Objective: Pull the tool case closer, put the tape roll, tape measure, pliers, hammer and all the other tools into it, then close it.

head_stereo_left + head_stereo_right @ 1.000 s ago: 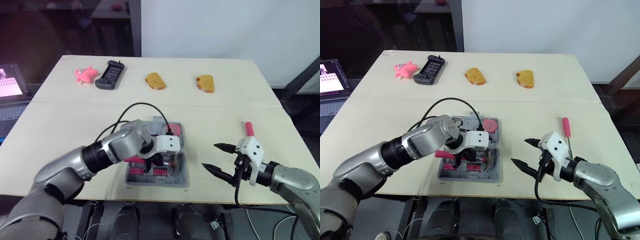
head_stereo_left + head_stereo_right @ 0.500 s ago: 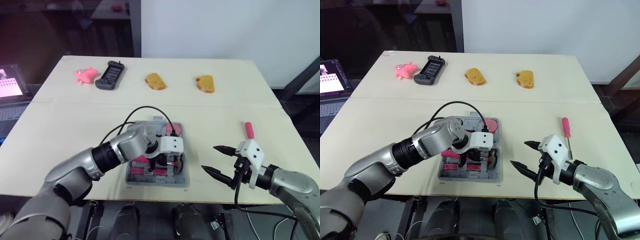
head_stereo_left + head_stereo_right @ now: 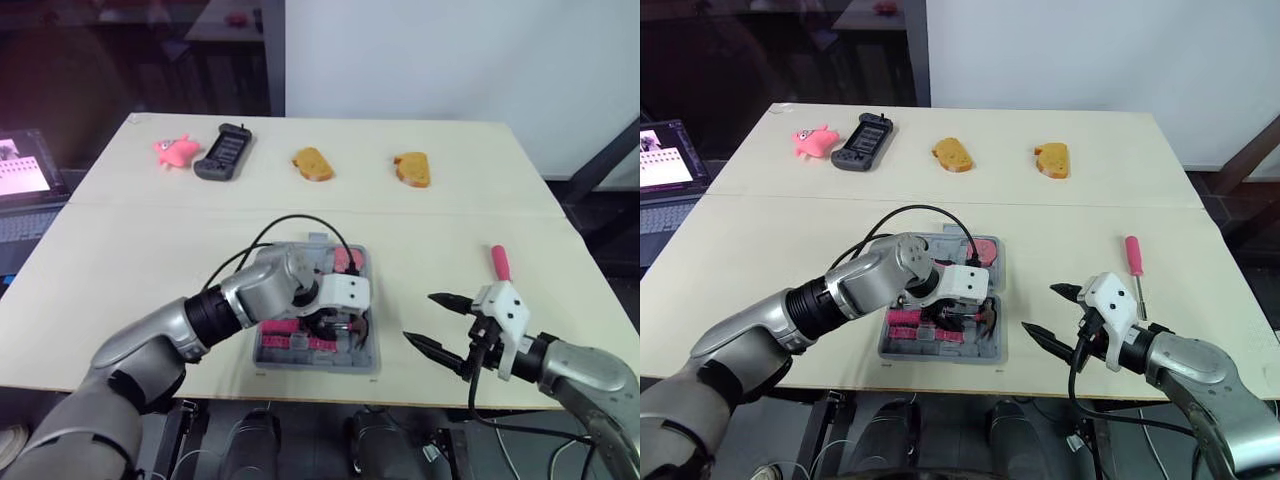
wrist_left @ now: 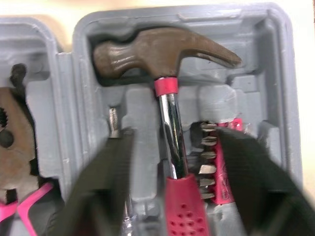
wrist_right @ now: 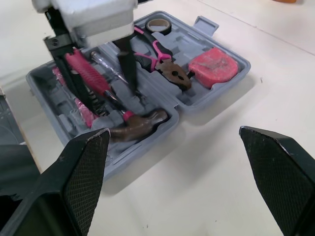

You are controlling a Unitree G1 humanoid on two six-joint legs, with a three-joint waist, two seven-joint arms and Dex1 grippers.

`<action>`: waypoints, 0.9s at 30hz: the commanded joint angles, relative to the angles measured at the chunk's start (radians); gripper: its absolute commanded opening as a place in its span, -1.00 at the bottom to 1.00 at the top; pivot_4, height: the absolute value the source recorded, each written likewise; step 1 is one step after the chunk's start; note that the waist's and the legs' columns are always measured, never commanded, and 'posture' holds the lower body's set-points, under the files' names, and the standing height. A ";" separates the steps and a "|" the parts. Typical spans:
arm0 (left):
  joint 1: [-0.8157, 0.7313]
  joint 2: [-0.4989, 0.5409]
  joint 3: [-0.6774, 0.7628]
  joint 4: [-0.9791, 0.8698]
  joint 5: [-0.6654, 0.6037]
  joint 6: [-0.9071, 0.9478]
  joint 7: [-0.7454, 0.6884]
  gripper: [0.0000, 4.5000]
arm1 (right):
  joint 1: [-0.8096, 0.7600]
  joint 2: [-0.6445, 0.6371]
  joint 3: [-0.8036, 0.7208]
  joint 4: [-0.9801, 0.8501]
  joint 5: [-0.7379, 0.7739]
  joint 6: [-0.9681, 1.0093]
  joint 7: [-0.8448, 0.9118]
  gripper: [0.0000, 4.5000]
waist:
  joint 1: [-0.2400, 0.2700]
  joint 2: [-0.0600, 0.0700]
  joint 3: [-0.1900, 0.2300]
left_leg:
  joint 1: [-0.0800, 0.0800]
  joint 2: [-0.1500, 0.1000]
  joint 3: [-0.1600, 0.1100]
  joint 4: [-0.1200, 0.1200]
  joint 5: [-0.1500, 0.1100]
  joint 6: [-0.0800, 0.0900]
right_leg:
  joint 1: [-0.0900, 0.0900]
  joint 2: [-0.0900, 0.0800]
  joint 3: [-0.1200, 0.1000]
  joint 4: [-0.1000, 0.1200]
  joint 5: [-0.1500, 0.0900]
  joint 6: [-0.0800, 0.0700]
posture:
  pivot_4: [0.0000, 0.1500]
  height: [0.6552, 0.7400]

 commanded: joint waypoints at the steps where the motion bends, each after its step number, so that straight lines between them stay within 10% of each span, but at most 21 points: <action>1: -0.013 0.033 0.054 -0.025 0.024 -0.004 0.000 0.97 | -0.003 0.009 -0.019 -0.015 0.000 -0.021 0.001 1.00 | -0.001 0.000 0.000 | 0.000 0.000 0.000 0.000 0.000 0.000 | 0.000 0.000 0.000 0.000 0.000 0.000 | 1.00 1.00; 9: -0.008 0.129 0.204 -0.157 -0.052 0.038 -0.056 0.97 | -0.013 0.014 -0.009 -0.024 0.001 -0.012 -0.009 1.00 | -0.002 0.002 0.001 | -0.001 0.000 0.000 0.000 -0.001 0.001 | -0.001 0.000 0.000 0.000 -0.001 0.001 | 1.00 1.00; 19: 0.138 0.180 0.398 -0.171 -0.171 -0.039 -0.048 -0.99 | -0.028 0.017 0.001 -0.032 0.001 0.003 -0.027 1.00 | -0.003 0.002 0.001 | -0.001 0.000 0.000 0.000 -0.001 0.001 | -0.001 0.000 0.000 0.000 -0.001 0.001 | 1.00 1.00; 27: 0.259 0.150 0.456 -0.146 -0.200 -0.182 -0.024 -0.99 | -0.025 0.018 0.001 -0.048 0.006 0.019 -0.043 1.00 | 0.000 0.002 0.001 | -0.001 0.000 0.000 0.001 -0.001 0.001 | -0.001 0.000 0.000 0.000 -0.001 0.001 | 1.00 1.00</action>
